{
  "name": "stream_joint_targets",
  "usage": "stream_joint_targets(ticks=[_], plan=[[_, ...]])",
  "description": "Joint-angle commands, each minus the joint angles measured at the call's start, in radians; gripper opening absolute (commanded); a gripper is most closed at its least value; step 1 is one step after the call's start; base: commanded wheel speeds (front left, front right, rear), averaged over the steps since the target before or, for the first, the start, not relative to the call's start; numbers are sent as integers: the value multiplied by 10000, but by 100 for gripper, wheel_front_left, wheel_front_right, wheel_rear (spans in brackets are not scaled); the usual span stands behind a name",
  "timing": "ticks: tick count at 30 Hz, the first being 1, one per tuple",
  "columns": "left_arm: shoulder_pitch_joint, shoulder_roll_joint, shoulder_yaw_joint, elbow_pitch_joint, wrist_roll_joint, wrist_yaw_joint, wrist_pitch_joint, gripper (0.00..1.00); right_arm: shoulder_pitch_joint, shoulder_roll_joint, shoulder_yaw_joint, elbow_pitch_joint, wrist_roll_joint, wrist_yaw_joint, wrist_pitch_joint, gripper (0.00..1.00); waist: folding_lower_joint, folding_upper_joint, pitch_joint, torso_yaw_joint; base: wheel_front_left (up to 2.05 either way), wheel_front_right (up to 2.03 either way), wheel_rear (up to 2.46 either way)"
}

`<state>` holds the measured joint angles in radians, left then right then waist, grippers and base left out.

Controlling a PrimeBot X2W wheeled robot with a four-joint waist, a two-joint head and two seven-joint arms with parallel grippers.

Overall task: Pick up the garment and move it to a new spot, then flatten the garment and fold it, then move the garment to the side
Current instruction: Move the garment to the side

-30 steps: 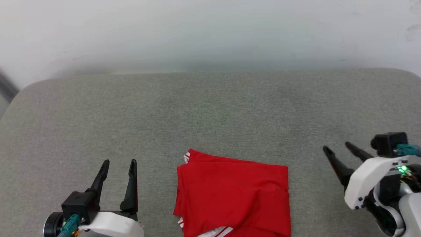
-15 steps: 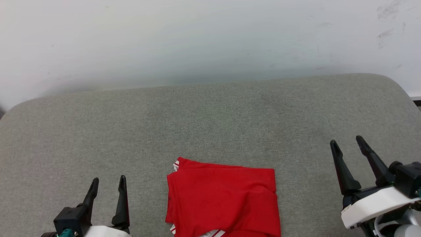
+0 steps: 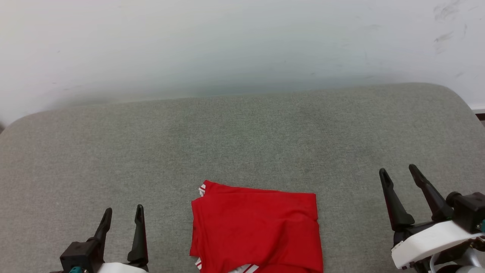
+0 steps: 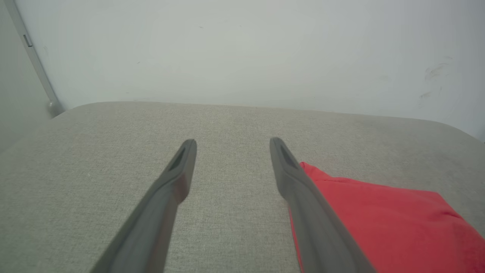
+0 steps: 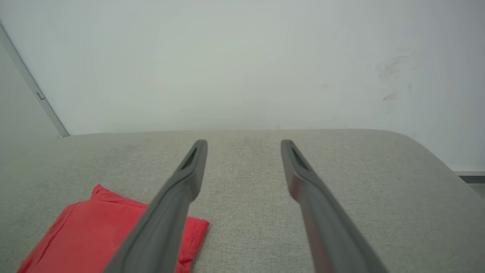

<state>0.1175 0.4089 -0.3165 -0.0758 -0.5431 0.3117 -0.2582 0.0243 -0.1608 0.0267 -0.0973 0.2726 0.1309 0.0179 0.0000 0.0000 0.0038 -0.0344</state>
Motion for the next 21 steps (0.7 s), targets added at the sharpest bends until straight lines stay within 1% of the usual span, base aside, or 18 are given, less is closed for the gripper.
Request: stream_joint_targets(ticks=[1, 5, 8, 10, 13, 14, 16, 17, 19, 21], plan=[[-104, 3, 17, -41, -43, 43, -36, 100, 31, -8, -42, -69, 37, -4, 52, 100, 0, 0, 24, 30, 0, 0, 0], [-267, -45, 20, -65, -4, 42, -43, 100, 27, 105, -365, 20, 305, -4, 399, 100, 0, 0, 136, 113, 0, 0, 0], [-434, -106, 28, -75, 56, 11, -54, 100, -79, 75, -833, 331, 1044, -4, 1141, 100, 0, 0, 269, 249, 0, 0, 0], [-549, -172, 24, -96, 109, -20, -60, 100, -137, 25, -1171, 698, 1861, -4, 2035, 100, 0, 0, 360, 383, 0, 0, 0], [-733, -275, -3, -115, 176, -98, -64, 100, -291, -313, -1470, 1461, 3021, -2, 3705, 100, 0, 0, 520, 665, 0, 0, 0], [-733, -275, -3, -115, 176, -98, -64, 100, -291, -313, -1470, 1461, 3021, -2, 3705, 100, 0, 0, 520, 665, 0, 0, 0], [-845, -342, -21, -112, 227, -155, -70, 100, -342, -586, -1490, 1961, 3589, -4, 4819, 100, 0, 0, 650, 875, 0, 0, 0], [-918, -394, -27, -110, 233, -207, -74, 100, -395, -507, -1509, 2199, 4068, -2, 5342, 100, 0, 0, 722, 986, 0, 0, 0], [-1020, -518, -48, -41, 271, -301, -80, 100, -537, -540, -1452, 2558, 4600, -2, 6106, 100, 0, 0, 856, 1190, 0, 0, 0], [-1110, -635, -24, 38, 308, -374, -83, 100, -627, -259, -1346, 2918, 5329, -2, 6688, 100, 0, 0, 1011, 1355, 0, 0, 0]])
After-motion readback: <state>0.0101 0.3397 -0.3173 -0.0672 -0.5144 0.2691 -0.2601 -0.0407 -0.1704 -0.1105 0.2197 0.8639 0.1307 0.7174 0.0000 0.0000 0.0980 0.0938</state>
